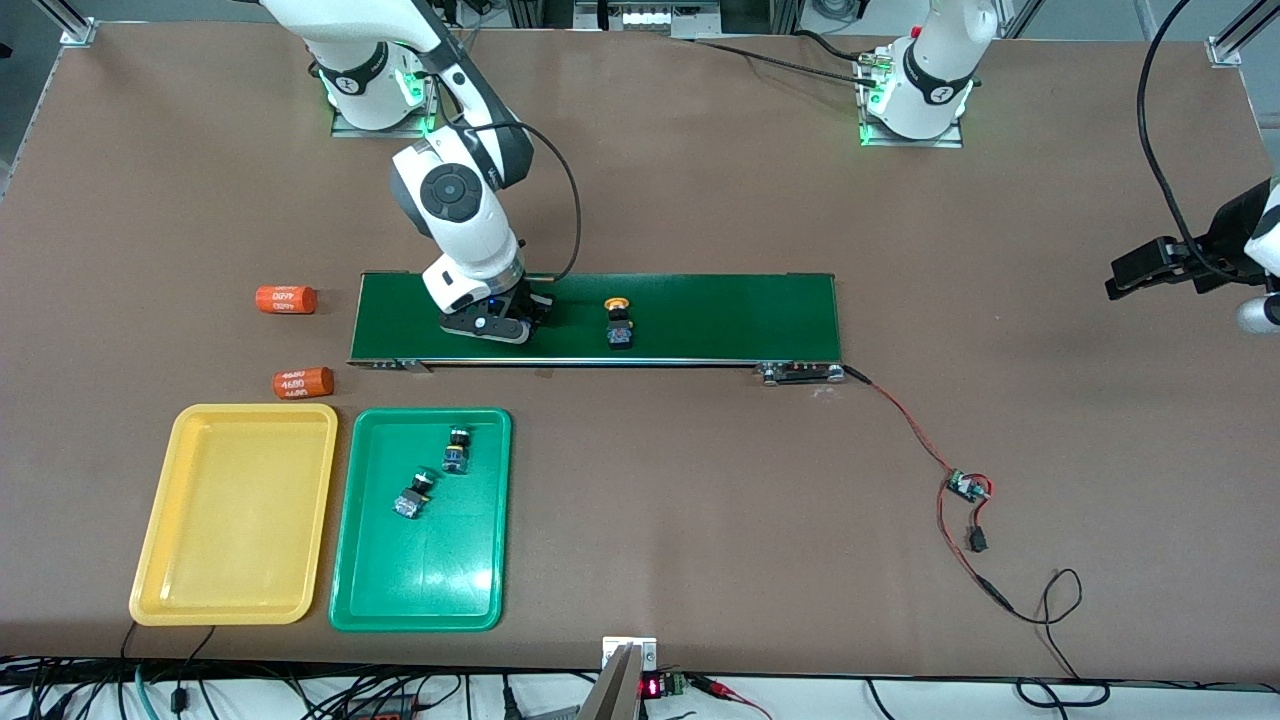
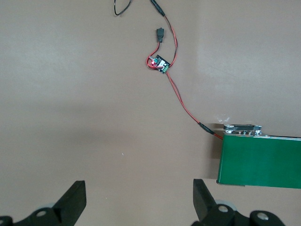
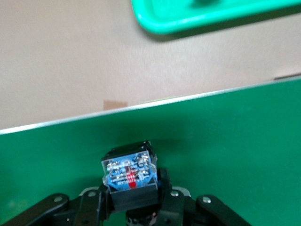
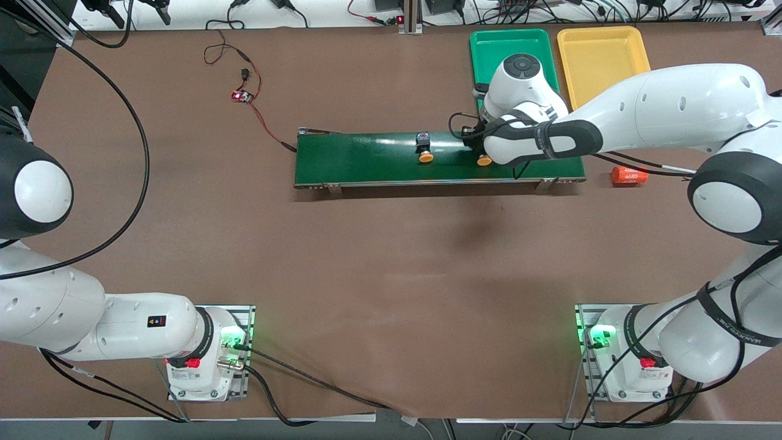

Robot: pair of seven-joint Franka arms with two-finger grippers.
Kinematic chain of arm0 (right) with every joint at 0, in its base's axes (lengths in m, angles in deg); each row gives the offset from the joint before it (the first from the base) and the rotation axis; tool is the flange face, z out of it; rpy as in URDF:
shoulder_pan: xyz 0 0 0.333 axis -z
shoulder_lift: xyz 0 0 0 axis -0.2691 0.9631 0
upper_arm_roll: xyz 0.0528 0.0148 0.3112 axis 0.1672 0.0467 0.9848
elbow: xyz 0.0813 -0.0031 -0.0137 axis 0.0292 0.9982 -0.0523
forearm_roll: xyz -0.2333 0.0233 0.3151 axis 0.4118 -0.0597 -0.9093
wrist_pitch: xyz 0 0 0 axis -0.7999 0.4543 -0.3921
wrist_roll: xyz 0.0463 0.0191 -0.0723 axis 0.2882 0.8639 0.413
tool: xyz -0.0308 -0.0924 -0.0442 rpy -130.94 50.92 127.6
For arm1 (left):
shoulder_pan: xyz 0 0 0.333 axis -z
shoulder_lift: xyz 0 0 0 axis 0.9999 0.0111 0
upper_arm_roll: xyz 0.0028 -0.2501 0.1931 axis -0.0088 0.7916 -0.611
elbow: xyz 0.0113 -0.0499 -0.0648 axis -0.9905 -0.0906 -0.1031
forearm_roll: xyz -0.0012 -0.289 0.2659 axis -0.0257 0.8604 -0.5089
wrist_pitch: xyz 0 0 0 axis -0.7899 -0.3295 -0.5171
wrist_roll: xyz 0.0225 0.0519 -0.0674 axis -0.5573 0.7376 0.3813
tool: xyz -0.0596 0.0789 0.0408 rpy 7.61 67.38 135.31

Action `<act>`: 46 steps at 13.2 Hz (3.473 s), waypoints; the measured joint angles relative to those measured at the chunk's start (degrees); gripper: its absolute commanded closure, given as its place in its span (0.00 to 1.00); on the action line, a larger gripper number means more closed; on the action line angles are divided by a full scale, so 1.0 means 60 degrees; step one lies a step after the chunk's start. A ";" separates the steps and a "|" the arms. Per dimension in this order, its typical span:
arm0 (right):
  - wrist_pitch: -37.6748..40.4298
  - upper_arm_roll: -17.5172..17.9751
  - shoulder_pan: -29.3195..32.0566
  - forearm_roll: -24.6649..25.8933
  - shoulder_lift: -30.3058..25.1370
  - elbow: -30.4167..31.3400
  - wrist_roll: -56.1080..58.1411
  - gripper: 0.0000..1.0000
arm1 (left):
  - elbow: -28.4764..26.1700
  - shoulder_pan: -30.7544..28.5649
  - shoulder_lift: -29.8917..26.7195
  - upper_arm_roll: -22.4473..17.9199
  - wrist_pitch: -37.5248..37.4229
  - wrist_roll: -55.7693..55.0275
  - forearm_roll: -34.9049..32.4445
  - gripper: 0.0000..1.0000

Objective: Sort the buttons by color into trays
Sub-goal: 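Carry the orange button with the right gripper over the yellow tray, then lower the orange button into the yellow tray and open the right gripper, then move the right gripper back to the belt's end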

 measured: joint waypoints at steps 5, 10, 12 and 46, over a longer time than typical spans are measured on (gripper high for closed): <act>0.2137 -0.0073 0.1099 0.0020 -0.0415 -0.1541 0.1949 1.00 | -0.0015 -0.0002 0.0000 -0.0007 0.0000 0.0000 0.0000 0.00; 0.2411 -0.0139 0.3169 0.0020 0.0301 -0.2551 0.5068 1.00 | -0.0033 -0.0003 0.0000 -0.0015 0.0001 0.0000 -0.0001 0.00; 0.2397 -0.0143 0.3854 0.0019 0.0813 -0.2961 0.6045 1.00 | -0.0038 -0.0003 0.0000 -0.0017 0.0004 0.0000 0.0000 0.00; 0.1850 0.1249 0.6199 -0.0104 0.0825 -0.1917 0.6725 0.00 | -0.0051 0.0024 -0.0034 0.0181 0.0050 0.0028 -0.0001 0.00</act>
